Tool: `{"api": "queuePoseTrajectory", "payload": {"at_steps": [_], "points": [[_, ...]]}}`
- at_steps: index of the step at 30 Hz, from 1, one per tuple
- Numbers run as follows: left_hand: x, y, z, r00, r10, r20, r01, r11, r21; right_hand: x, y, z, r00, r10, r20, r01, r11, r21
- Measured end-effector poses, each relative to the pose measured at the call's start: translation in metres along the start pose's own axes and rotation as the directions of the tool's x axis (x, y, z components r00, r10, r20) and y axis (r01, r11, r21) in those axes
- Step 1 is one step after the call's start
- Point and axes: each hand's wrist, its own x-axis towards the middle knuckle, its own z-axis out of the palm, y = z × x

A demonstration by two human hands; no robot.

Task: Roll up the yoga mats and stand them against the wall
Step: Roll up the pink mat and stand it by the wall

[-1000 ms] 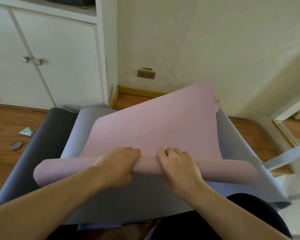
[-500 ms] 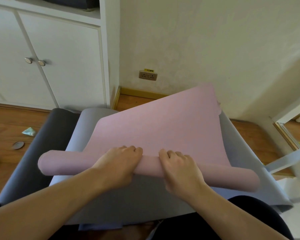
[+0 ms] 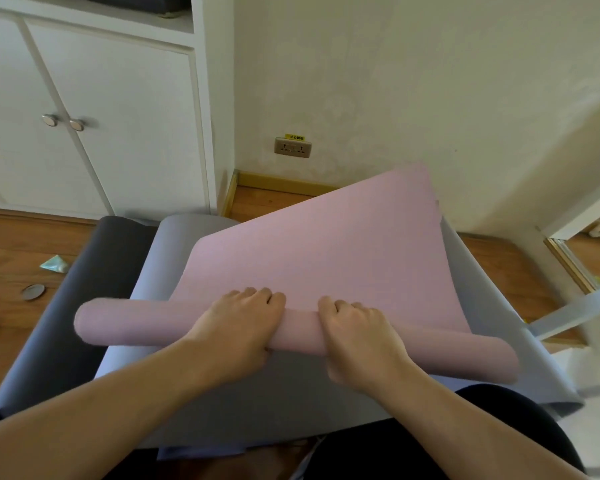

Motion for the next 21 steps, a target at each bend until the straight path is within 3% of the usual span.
{"api": "queuePoseTrajectory", "payload": {"at_steps": [4,11,14,17,21], "points": [[0.001,0.005,0.001,0.999,0.044,-0.021,-0.041,0.993,0.115,-0.002,0.004,0.0,1.0,-0.006,-0.019,0.007,0.999,0.039],[0.005,-0.005,-0.005,0.993,-0.053,0.109,0.061,0.996,-0.07,0.002,0.002,0.005,0.999,0.033,-0.04,-0.034,0.999,-0.026],[0.001,-0.004,0.002,1.0,0.004,-0.031,-0.004,1.0,0.013,0.001,0.002,0.0,0.999,0.027,0.039,-0.025,0.999,-0.026],[0.001,-0.002,0.008,0.998,0.035,-0.054,-0.029,0.994,0.104,-0.001,0.006,0.001,1.0,0.005,0.001,-0.005,1.0,0.013],[0.004,-0.007,0.0,0.999,-0.026,0.048,0.026,0.999,-0.019,-0.005,0.004,0.003,0.999,0.027,-0.036,-0.027,1.0,0.008]]}}
